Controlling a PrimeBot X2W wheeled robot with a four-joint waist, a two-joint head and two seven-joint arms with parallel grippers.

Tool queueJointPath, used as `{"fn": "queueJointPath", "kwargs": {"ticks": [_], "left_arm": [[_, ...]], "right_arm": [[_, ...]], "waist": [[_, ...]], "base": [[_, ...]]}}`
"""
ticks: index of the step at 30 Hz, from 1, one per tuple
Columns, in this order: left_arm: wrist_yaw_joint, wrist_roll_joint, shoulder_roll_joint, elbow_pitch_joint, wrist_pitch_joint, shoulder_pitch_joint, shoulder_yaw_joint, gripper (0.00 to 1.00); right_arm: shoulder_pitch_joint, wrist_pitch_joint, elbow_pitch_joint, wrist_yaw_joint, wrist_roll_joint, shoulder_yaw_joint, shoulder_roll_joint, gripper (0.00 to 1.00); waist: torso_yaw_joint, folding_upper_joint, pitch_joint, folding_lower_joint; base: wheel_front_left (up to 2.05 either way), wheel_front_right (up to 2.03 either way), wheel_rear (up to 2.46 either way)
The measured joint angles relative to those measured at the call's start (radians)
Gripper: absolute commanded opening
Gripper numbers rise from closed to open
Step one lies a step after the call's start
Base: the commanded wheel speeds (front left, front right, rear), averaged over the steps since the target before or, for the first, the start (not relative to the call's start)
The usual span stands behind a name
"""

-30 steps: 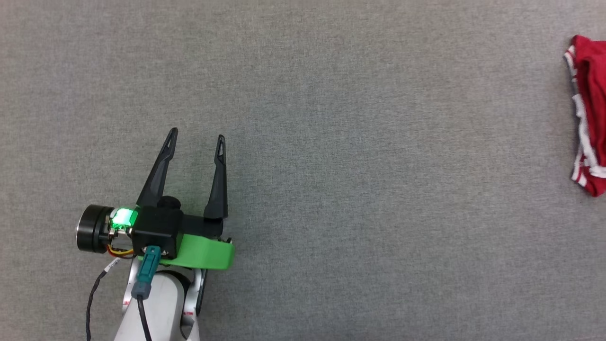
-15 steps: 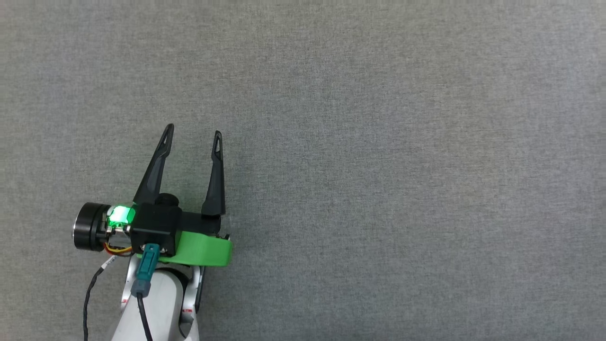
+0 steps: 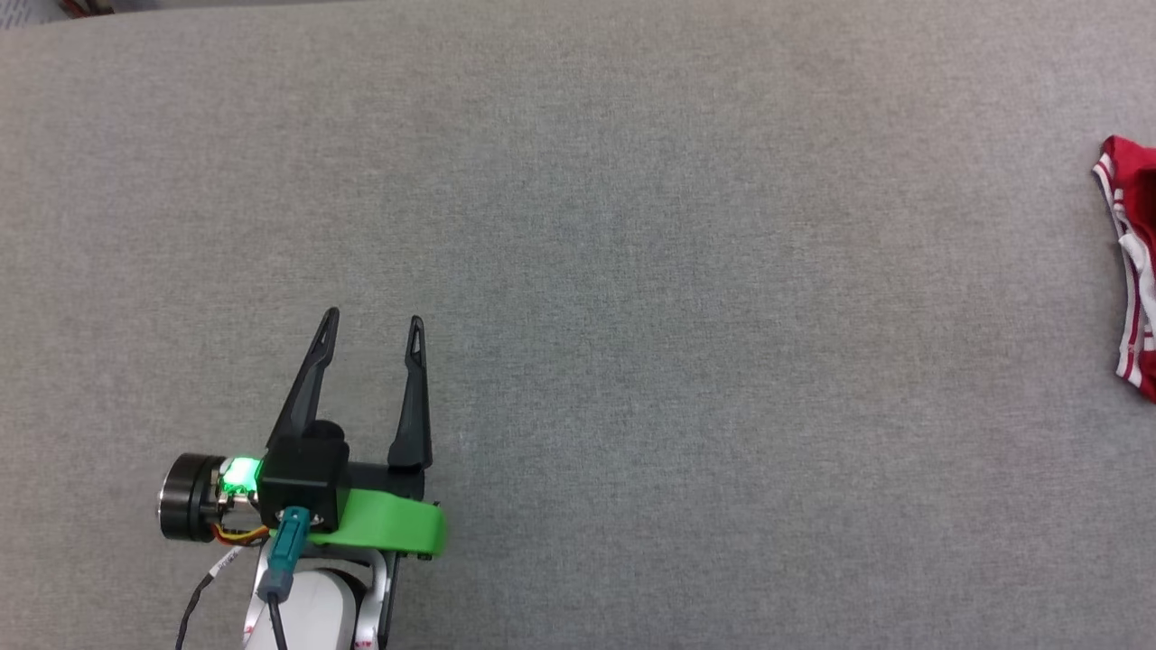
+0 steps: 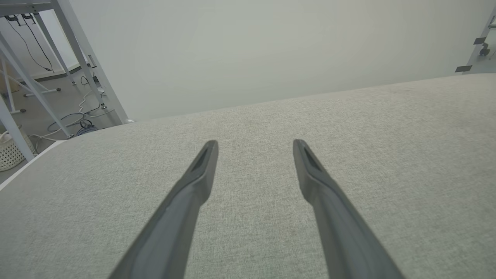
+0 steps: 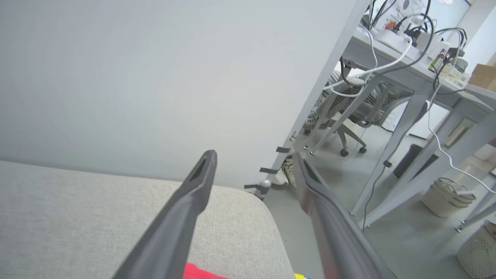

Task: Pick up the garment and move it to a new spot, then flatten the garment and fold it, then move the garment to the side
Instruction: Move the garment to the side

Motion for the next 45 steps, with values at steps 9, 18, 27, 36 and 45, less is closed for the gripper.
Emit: {"fn": "queueJointPath", "kwargs": {"ticks": [9,18,27,36,45], "left_arm": [[0.008,-0.009,-0.017,0.026,0.0,0.047,0.015,1.0],[0.006,-0.011,-0.024,0.05,0.0,0.075,0.033,1.0],[-0.011,-0.019,-0.031,0.072,0.0,0.115,0.052,1.0],[-0.029,-0.019,-0.035,0.09,0.0,0.151,0.053,1.0],[-0.038,-0.019,-0.039,0.1,0.0,0.184,0.054,1.0]], "right_arm": [[0.116,-0.105,-0.252,0.0,-0.048,0.056,0.253,1.0],[0.305,-0.121,-0.31,0.0,-0.035,0.137,0.41,1.0],[0.51,-0.134,-0.274,0.0,-0.039,0.132,0.514,1.0],[0.637,-0.145,-0.284,0.0,-0.06,0.164,0.561,1.0],[0.723,-0.148,-0.312,0.0,-0.089,0.159,0.581,1.0]], "waist": [[0.038,0.0,-0.103,0.0],[0.086,0.0,-0.18,0.0],[0.109,-0.0001,-0.246,0.0],[0.119,0.0,-0.302,0.0],[0.134,0.0,-0.342,0.0]], "base": [[0.0,0.0,0.0],[0.0,0.0,0.0],[0.0,0.0,0.0],[0.0,0.0,0.0],[0.0,0.0,0.0]]}}
